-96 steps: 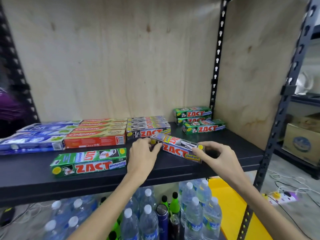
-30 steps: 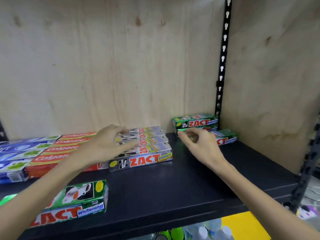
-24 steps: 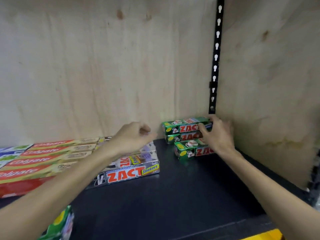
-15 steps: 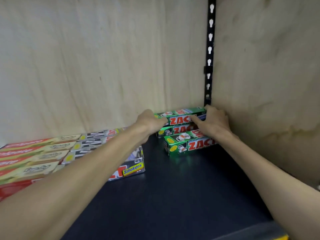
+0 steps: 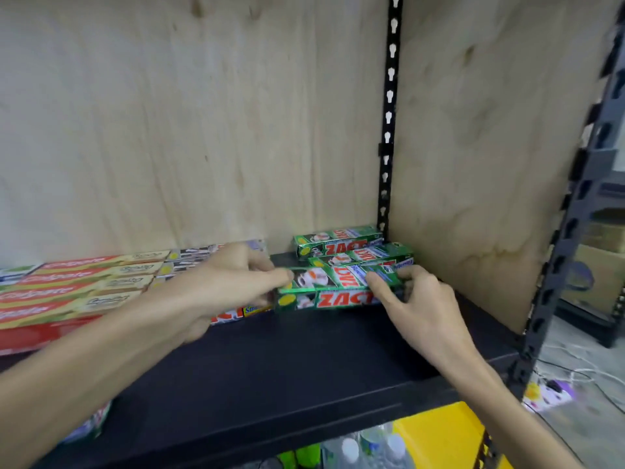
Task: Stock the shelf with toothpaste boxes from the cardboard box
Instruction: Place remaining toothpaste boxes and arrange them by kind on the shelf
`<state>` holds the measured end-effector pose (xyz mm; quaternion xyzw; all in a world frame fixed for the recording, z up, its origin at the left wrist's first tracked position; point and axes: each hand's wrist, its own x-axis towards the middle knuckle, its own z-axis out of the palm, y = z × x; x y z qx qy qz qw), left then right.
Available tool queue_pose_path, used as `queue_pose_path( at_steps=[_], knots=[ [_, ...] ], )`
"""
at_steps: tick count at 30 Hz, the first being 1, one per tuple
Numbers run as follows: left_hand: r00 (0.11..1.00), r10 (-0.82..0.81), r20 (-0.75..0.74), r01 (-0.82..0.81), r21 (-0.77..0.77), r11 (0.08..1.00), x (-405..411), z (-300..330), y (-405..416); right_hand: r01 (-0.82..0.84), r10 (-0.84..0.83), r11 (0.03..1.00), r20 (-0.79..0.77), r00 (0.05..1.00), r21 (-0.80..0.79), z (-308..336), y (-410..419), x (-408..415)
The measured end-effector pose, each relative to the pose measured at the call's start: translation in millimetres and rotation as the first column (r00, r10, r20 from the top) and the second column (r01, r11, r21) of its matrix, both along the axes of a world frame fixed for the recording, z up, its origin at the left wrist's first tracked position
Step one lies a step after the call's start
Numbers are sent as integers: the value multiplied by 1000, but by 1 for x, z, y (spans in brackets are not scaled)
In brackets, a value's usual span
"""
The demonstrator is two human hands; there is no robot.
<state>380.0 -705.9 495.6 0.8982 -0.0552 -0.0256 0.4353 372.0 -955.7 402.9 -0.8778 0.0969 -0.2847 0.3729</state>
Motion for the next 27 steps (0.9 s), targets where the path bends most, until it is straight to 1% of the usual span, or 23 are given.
queue_pose_path(
  at_steps=[1, 4, 6, 7, 9, 11, 13, 15, 16, 18, 20, 22, 23, 25, 27],
  knots=[
    [999, -32, -30, 31, -22, 999, -9, 1, 3, -8, 7, 1000, -34, 999, -8, 0, 1, -8],
    [993, -81, -86, 86, 48, 995, -26, 0, 9, -14, 9, 998, -82, 997, -59, 3, 0, -22],
    [981, -122, -149, 133, 67, 989, -31, -8, 9, -17, 2, 993, -127, 992, -116, 9, -5, -27],
    [979, -137, -149, 149, 73, 986, -33, -11, 9, -24, 3, 990, -152, 988, -139, 13, -7, -28],
    [985, -143, -97, 153, 106, 983, -32, -14, 9, -37, 1, 982, -192, 981, -186, 21, -12, -29],
    [990, -138, -8, 138, 175, 975, -23, -12, 8, -54, 16, 980, -197, 980, -190, 30, -14, -26],
    [982, -111, 153, 75, 226, 971, -4, -3, 6, -77, 55, 986, -144, 988, -151, 43, -12, -13],
    [935, -104, 338, 2, 288, 957, 24, 8, 0, -124, 114, 988, -105, 988, -93, 54, -12, 13],
    [913, -122, 389, 1, 299, 954, 41, 11, -4, -145, 135, 986, -118, 984, -77, 59, -13, 31],
    [896, -178, 406, 47, 312, 949, 78, 10, -15, -153, 132, 982, -174, 976, -109, 65, -16, 70],
    [894, -201, 400, 63, 331, 942, 119, 3, -25, -109, 55, 964, -222, 974, -242, 68, -22, 113],
    [894, -226, 386, 78, 362, 929, 150, -3, -35, -76, -48, 918, -297, 954, -390, 73, -24, 144],
    [899, -239, 367, 92, 376, 922, 161, -7, -41, -80, -82, 898, -342, 936, -433, 74, -26, 151],
    [906, -269, 327, 117, 416, 902, 177, -17, -48, -113, -94, 888, -415, 905, -446, 70, -26, 164],
    [903, -298, 311, 121, 480, 869, 186, -25, -51, -115, -74, 915, -440, 895, -387, 63, -27, 173]
  ],
)
